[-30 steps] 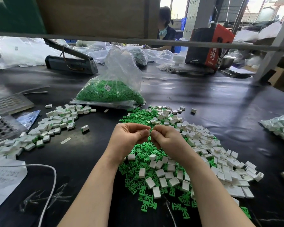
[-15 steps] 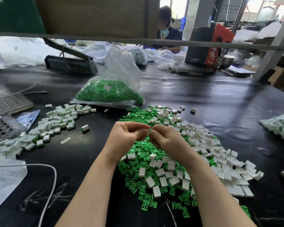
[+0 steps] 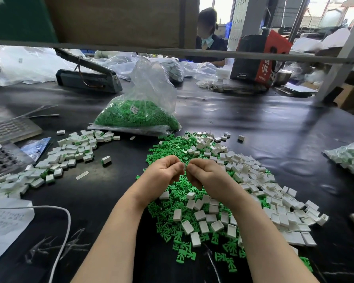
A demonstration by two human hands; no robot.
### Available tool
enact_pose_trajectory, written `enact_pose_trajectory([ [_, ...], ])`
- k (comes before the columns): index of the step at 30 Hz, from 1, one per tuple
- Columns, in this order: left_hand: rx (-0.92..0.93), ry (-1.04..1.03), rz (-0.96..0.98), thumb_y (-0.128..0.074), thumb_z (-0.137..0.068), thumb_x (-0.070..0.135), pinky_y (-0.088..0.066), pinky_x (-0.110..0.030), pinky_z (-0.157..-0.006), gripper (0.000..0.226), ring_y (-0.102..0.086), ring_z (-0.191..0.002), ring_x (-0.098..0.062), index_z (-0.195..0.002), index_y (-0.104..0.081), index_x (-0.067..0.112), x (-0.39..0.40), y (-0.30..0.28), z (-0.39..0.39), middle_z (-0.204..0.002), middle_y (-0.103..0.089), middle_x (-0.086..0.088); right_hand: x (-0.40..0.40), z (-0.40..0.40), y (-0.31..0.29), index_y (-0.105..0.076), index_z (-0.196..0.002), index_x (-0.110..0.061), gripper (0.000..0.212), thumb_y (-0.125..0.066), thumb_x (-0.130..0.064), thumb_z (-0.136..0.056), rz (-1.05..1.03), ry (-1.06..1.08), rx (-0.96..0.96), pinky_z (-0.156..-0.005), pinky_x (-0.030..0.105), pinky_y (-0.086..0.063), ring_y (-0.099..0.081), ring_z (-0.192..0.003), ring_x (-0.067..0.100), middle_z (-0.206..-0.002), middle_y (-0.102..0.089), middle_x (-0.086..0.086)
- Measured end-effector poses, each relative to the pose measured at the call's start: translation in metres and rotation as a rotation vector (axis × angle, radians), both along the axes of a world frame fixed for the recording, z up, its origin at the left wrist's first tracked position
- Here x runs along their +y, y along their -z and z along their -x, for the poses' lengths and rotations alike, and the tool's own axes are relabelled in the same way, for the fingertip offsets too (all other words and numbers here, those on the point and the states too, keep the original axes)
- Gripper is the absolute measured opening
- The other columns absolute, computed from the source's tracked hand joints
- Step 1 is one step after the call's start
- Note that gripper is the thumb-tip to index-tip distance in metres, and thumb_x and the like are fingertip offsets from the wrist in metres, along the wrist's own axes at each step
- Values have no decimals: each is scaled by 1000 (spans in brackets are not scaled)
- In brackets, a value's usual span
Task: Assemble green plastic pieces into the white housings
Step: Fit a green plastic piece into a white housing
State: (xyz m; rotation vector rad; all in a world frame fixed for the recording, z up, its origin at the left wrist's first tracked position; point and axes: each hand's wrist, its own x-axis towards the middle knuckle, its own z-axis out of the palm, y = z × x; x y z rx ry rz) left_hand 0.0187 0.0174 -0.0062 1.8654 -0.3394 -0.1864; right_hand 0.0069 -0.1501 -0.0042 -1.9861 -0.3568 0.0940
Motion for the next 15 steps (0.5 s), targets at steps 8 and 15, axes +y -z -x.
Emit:
enact_pose_trajectory([
  [8, -72, 40, -51, -53, -99, 15, -34, -34, -67, 22, -40, -65, -14, -78, -58, 12, 2, -3, 1, -66, -47, 1, -3, -1, 1, -52, -69, -15, 32, -48, -16, -101, 44, -23, -12, -58, 31, -35, -40, -56, 12, -59, -46, -2],
  [15, -114, 61, -102, -55, -98, 18, -32, -35, -64, 21, -37, -66, -17, -78, -58, 13, 3, -6, 3, -68, -43, -5, -5, -1, 1, -53, -67, -18, 32, -51, -18, -100, 96, -43, -45, -57, 31, -34, -39, -54, 11, -58, -46, -4],
])
